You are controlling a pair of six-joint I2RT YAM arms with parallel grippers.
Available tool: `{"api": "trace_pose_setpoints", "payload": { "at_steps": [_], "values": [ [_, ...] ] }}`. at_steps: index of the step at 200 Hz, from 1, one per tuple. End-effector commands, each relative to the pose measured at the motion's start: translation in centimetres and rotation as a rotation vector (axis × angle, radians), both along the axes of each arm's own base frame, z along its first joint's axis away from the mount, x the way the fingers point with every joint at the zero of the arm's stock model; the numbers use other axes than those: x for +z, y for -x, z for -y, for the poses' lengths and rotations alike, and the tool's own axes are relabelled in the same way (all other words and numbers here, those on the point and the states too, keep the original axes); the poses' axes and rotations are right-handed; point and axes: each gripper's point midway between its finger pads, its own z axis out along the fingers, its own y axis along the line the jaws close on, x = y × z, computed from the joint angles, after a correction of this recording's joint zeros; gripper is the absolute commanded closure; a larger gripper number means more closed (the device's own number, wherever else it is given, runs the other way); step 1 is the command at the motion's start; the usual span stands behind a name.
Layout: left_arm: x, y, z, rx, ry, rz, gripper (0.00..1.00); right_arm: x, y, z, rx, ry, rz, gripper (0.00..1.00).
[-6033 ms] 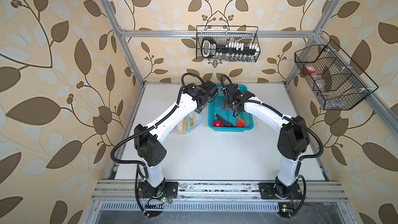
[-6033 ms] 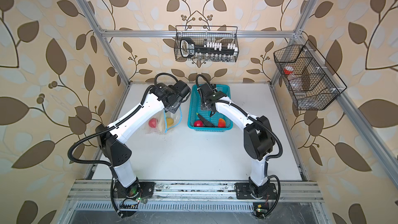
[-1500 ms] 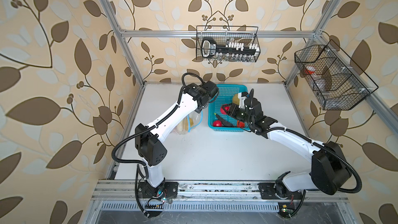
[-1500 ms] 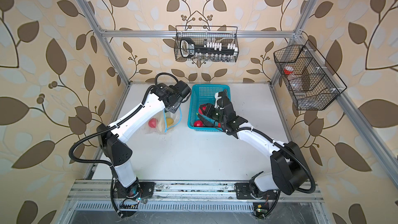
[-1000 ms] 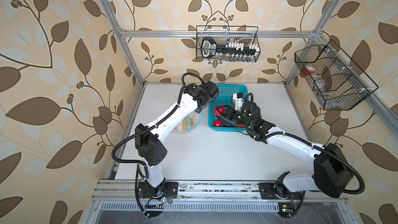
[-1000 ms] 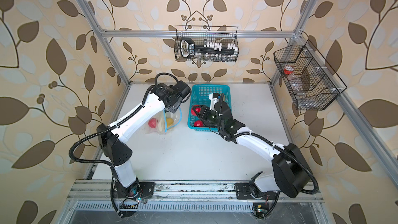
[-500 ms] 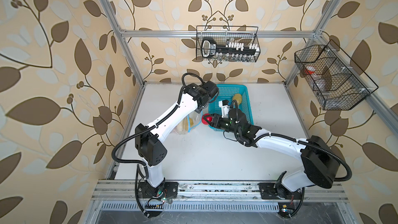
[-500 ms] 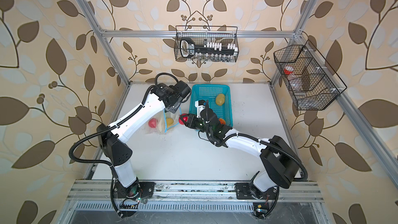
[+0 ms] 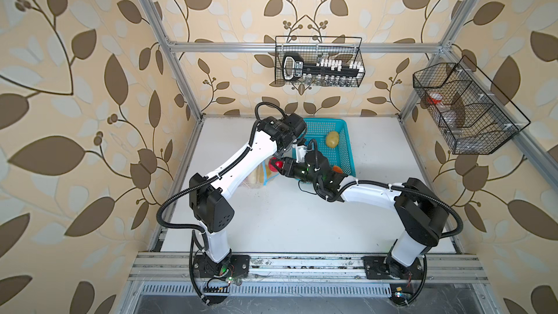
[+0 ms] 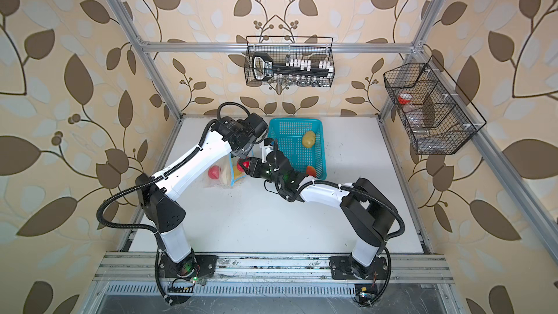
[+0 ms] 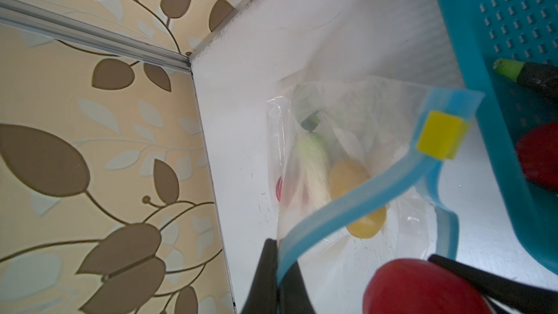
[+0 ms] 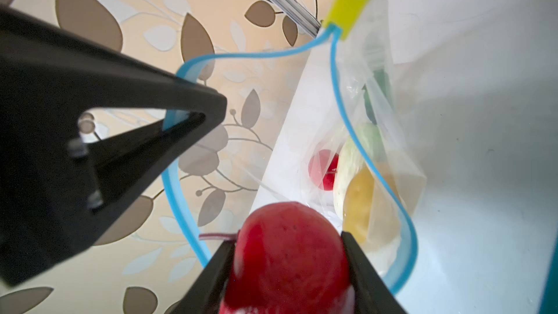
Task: Place the food in the zip-top bag and seal the zipper
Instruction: 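Open the right gripper to drop the red radish into the bag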
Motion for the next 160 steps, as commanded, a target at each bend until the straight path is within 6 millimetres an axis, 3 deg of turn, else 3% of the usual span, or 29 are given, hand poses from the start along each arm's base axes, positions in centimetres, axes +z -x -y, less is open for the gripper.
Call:
{"api": "trace_pose_setpoints", "payload": {
  "at_steps": [1,31,60,160],
  "values": [
    [0.9,0.3,-0.1,0.015,0.027,0.018,1.0,1.1,-1.6,-1.3,-0.025,0.004,0.065,0.42],
    [1.1,0.3,-0.1,0.016,0.028,0.02,1.0,0.6,-2.6,-1.9,-0.027,-0.018,0.073,0.25],
    [1.1,0.4,-0.2,0.014,0.029,0.022,1.0,0.7,-2.5,-2.1,-0.03,0.004,0.092,0.16],
    [0.9,0.1,-0.4,0.022,0.006,0.03,1.0,-0.2,0.5,1.5,-0.05,0.096,0.052,0.15]
  ]
}}
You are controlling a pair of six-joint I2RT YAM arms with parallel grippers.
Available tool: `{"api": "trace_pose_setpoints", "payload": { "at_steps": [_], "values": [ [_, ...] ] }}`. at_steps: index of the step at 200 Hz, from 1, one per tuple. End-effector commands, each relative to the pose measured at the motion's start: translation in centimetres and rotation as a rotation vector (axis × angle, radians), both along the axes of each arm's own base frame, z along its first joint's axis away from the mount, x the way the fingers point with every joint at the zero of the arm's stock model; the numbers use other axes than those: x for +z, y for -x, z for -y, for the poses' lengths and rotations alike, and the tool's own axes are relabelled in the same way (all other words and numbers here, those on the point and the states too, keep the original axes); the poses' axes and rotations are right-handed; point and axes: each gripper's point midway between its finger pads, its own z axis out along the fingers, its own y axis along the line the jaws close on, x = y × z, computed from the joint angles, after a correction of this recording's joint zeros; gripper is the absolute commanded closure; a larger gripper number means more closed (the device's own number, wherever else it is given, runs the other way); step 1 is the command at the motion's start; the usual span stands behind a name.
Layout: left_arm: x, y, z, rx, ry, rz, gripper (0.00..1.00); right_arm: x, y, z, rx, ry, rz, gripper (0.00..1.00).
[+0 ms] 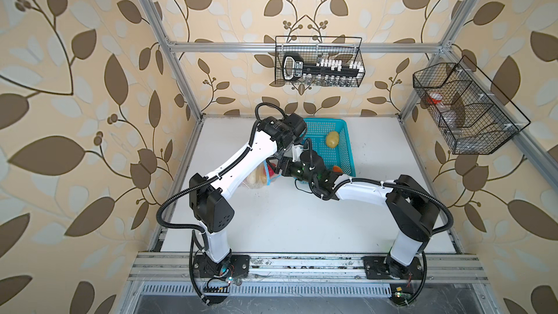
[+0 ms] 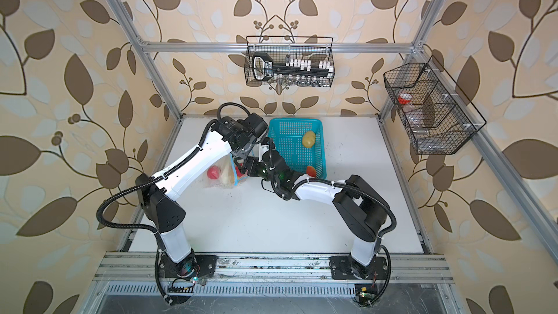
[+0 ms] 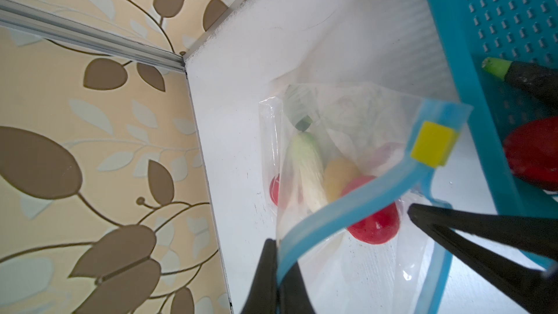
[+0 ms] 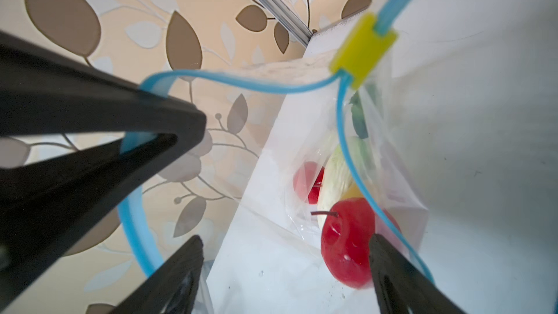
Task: Place the food in the zip-top bag and seal the zipper
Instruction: 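Open the right gripper to drop the red radish into the bag, then move the right gripper back over the basket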
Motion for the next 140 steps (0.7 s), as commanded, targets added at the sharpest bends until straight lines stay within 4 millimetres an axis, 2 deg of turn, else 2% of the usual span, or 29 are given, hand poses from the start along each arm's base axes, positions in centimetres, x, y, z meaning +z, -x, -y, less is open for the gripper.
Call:
{"api": "trace_pose_setpoints", "payload": {
  "at_steps": [1,41,68,92,100,140],
  "values": [
    [1.1,0.0,-0.6,0.026,-0.01,0.04,1.0,0.8,1.1,1.3,-0.021,0.034,0.015,0.15],
    [0.8,-0.1,-1.0,0.029,-0.036,0.053,1.0,0.0,2.8,4.1,-0.061,0.133,0.002,0.14],
    [0.8,-0.1,-1.3,0.03,-0.055,0.06,1.0,-0.3,3.2,6.6,-0.119,0.207,0.001,0.13],
    [0.5,-0.2,-1.6,0.033,-0.076,0.067,1.0,-0.1,3.4,8.6,-0.161,0.298,0.0,0.09],
    [0.1,-0.2,-1.7,0.029,-0.085,0.062,1.0,-0.1,3.3,9.2,-0.17,0.342,-0.01,0.0],
    [-1.0,-0.2,-2.1,0.024,-0.109,0.052,1.0,0.0,3.5,12.4,-0.184,0.545,-0.05,0.0]
  ]
}}
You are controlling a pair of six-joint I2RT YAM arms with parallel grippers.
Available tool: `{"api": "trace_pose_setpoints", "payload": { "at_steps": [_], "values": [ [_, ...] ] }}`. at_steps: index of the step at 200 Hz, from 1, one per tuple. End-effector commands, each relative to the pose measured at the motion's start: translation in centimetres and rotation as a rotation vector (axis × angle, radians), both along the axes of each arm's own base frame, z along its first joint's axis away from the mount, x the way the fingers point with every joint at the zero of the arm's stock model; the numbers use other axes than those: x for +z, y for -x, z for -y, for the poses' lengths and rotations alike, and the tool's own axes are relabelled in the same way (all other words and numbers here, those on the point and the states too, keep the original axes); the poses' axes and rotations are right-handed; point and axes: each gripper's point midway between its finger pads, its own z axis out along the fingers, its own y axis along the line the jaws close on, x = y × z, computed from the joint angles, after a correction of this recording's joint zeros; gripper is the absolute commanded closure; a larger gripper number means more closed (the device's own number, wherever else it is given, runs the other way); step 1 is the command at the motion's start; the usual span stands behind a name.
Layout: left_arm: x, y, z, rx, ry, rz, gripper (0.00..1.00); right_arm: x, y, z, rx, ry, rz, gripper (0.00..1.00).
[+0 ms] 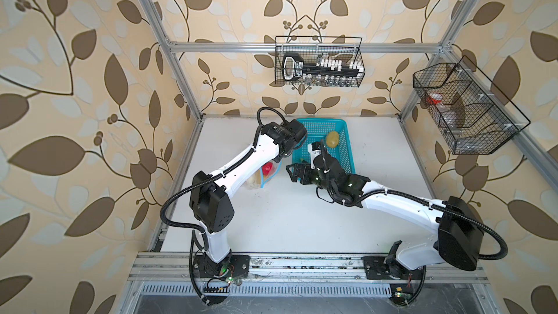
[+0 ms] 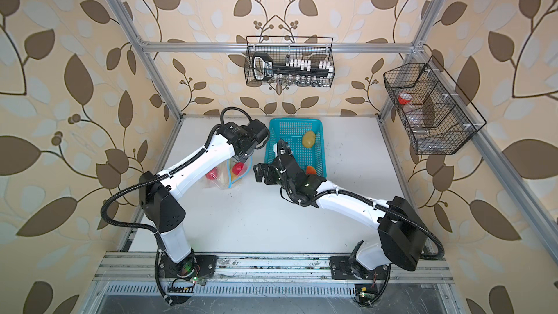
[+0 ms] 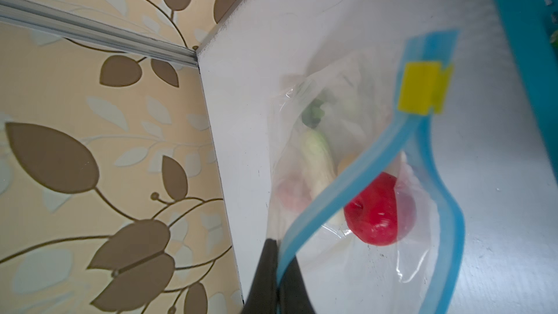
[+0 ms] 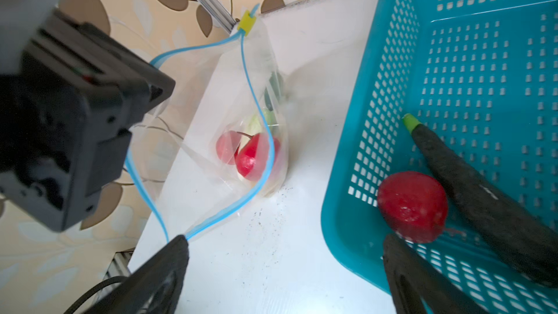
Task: Place the food in the zip-top bag and seal the zipper
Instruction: 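Move the right gripper back over the basket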
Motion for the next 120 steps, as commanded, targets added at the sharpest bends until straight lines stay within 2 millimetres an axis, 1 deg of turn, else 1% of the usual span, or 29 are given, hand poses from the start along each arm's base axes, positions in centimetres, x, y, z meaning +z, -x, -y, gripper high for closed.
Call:
{"api": "trace_pose_setpoints", "payload": {
  "at_steps": [1,24,43,70,97,120],
  "values": [
    [1.7,0.0,-0.9,0.007,-0.007,0.058,1.0,-0.2,0.3,3.2,-0.028,0.168,-0.025,0.0],
    [1.1,-0.4,-1.1,0.014,-0.04,0.05,1.0,-0.3,-0.4,5.6,-0.054,0.175,-0.063,0.0],
    [0.5,-0.7,-0.8,0.018,-0.048,0.028,1.0,-0.2,-1.2,7.4,-0.081,0.169,-0.099,0.0],
    [0.2,-1.4,-0.2,0.032,-0.051,0.007,1.0,0.1,-2.0,10.6,-0.179,0.227,-0.132,0.0],
    [0.6,-1.4,0.8,0.034,0.013,-0.004,1.0,0.4,-2.5,12.2,-0.251,0.272,-0.15,0.0],
    [0.9,-0.8,0.8,0.031,0.057,-0.002,1.0,0.1,-2.7,12.9,-0.299,0.297,-0.173,0.0]
  ]
}}
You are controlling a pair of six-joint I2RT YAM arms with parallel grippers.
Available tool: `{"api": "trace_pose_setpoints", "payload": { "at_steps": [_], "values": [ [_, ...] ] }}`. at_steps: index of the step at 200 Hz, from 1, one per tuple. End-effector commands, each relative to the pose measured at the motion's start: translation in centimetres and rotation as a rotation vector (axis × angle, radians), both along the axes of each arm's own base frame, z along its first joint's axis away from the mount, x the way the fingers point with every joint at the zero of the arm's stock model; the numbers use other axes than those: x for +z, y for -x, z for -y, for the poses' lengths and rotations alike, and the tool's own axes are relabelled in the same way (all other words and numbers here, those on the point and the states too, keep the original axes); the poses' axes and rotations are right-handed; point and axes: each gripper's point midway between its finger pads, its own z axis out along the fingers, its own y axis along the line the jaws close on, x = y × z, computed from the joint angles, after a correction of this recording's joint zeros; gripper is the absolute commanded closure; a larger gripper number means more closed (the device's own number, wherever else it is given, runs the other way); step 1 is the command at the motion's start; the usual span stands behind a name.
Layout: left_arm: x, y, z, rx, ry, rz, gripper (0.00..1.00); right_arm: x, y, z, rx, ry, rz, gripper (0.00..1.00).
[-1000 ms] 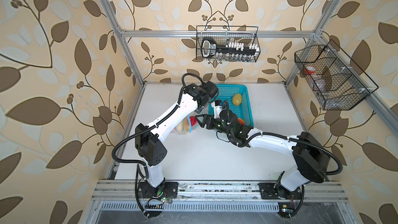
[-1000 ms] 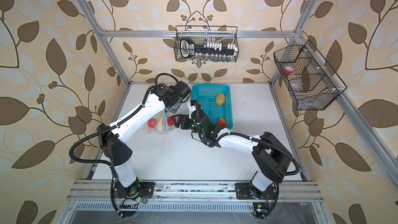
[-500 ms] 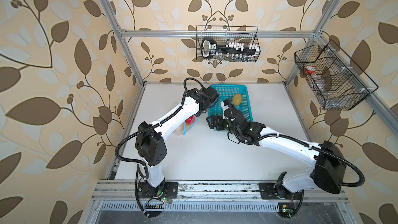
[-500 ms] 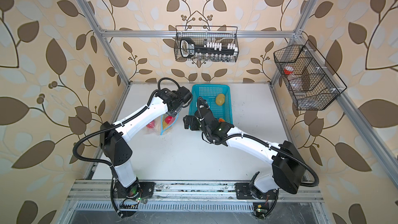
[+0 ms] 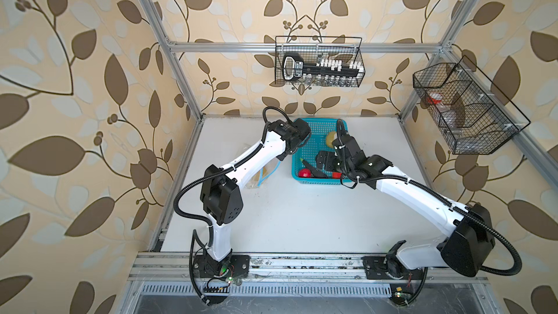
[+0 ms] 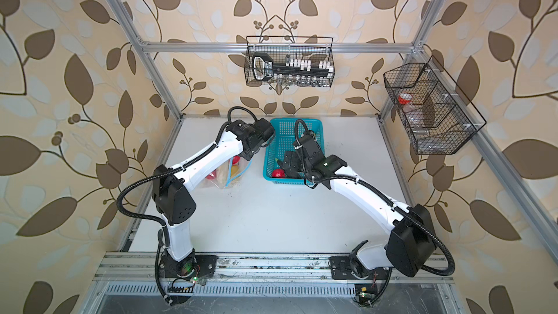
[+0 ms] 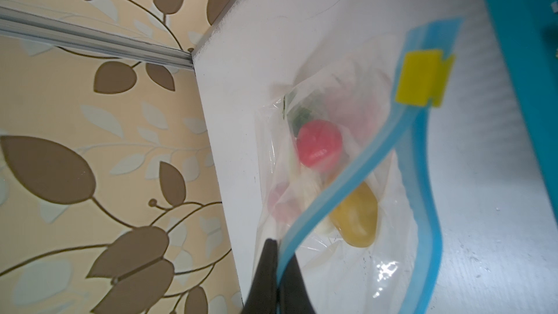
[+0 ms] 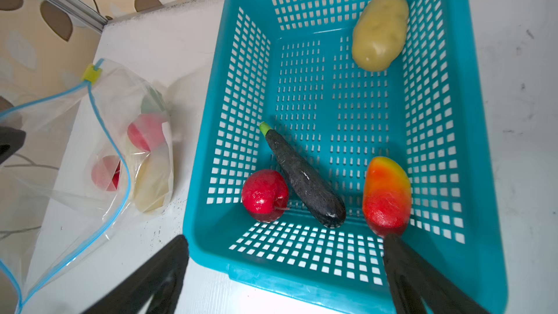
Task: Place the food in the zip-top bag and seal the zipper
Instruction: 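Move the right gripper back over the basket, then lower the right gripper onto the red-yellow mango and close on it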
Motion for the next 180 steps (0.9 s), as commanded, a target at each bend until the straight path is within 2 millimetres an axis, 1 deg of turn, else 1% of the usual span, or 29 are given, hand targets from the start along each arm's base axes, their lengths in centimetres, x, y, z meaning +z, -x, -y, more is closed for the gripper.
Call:
{"api": "trace_pose_setpoints", "payload": {
  "at_steps": [1,16,38,46,49,60,73,85,101,121,132,152,180],
  "values": [
    [1.9,0.9,-0.6,0.027,0.064,0.023,1.0,-0.6,0.2,1.7,-0.073,0.07,-0.042,0.0],
    [2.7,1.5,-0.8,0.016,0.096,0.042,1.0,-1.0,0.1,2.0,-0.099,0.064,-0.06,0.0],
    [4.6,1.8,-1.1,0.011,0.126,0.089,1.0,-1.9,0.0,1.4,-0.078,0.034,-0.113,0.0],
    [5.4,2.0,-1.4,0.015,0.129,0.109,1.0,-3.0,0.2,1.4,-0.069,0.054,-0.149,0.0],
    [5.7,1.9,-1.5,0.017,0.129,0.117,1.0,-2.4,-0.2,1.1,-0.068,0.048,-0.14,0.0],
    [6.4,2.1,-1.8,0.021,0.136,0.139,1.0,-2.9,-0.4,0.9,-0.07,0.059,-0.167,0.0],
    [6.8,2.3,-2.1,0.021,0.144,0.15,1.0,-3.3,-0.8,1.0,-0.091,0.078,-0.19,0.0],
    [6.8,2.5,-2.2,0.018,0.15,0.155,1.0,-4.0,-1.3,0.9,-0.098,0.112,-0.209,0.0],
    [6.4,2.8,-2.1,0.006,0.167,0.148,1.0,-5.1,-2.1,1.6,-0.123,0.184,-0.25,0.0],
    [6.0,2.6,-2.3,0.006,0.143,0.154,1.0,-5.7,-2.8,2.2,-0.146,0.271,-0.278,0.0],
    [5.9,2.4,-2.4,0.009,0.128,0.158,1.0,-6.1,-2.9,2.5,-0.158,0.311,-0.284,0.0],
    [5.4,2.4,-2.1,0.008,0.134,0.137,1.0,-6.9,-2.9,3.3,-0.185,0.332,-0.305,0.0],
    [5.2,2.4,-2.1,0.008,0.13,0.134,1.0,-8.1,-2.7,3.7,-0.184,0.355,-0.331,0.0]
  ]
}}
